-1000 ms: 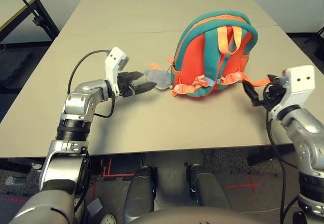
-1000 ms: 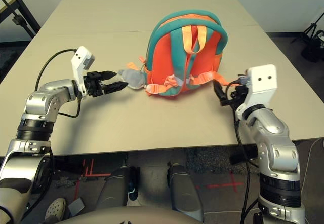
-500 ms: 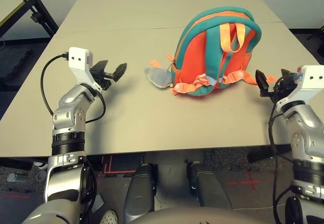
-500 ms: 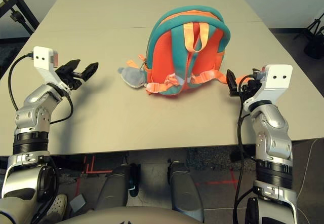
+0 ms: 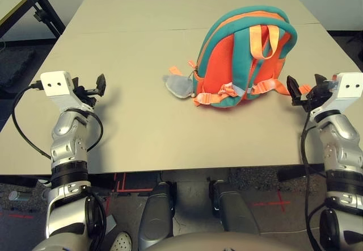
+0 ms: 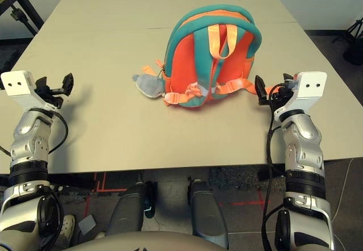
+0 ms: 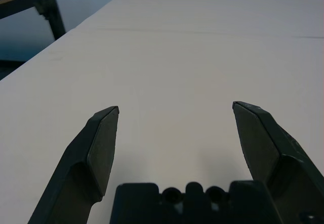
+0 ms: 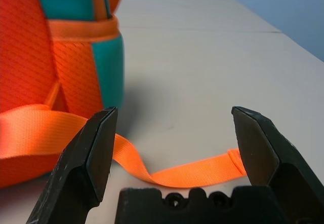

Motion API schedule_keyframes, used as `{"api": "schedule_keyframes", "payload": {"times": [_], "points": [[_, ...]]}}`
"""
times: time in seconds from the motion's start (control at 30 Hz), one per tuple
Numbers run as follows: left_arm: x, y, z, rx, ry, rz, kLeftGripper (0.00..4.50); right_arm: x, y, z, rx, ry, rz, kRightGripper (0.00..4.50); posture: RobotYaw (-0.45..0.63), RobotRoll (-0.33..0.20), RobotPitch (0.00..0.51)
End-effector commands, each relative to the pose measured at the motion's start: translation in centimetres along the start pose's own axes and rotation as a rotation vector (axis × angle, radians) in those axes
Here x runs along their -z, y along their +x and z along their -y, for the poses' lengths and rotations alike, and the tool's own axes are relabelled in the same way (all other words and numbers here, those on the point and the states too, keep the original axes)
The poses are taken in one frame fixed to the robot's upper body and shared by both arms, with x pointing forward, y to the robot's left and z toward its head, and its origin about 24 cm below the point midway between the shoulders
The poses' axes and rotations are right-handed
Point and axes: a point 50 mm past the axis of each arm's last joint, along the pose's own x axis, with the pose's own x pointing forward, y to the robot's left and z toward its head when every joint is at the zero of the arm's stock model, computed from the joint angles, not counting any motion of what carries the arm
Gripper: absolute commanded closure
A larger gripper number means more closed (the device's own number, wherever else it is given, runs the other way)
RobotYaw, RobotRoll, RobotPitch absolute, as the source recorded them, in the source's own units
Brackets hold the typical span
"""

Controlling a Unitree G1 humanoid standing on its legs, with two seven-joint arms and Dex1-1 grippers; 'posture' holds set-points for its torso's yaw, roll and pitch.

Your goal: Put the pencil case into the backpack and zip it.

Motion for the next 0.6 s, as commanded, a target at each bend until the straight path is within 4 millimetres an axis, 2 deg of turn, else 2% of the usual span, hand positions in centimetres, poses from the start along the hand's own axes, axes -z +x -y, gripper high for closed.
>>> {"api": "schedule_keyframes", "payload": {"times": [0.03,0.6], "points": [[0.43,-0.26,-0.67,-0.024,0.019,-0.012,0.00,0.02,0.06,0.54,0.021,-0.026,0.000,0.05,-0.02,0.000,0.189],[1.01,0.53,0.27,-0.002,0.002,-0.024,0.00,-0.49,0.17,0.40,0.050,-0.047,0.025,0.05,-0.06,0.000,0.162]]}}
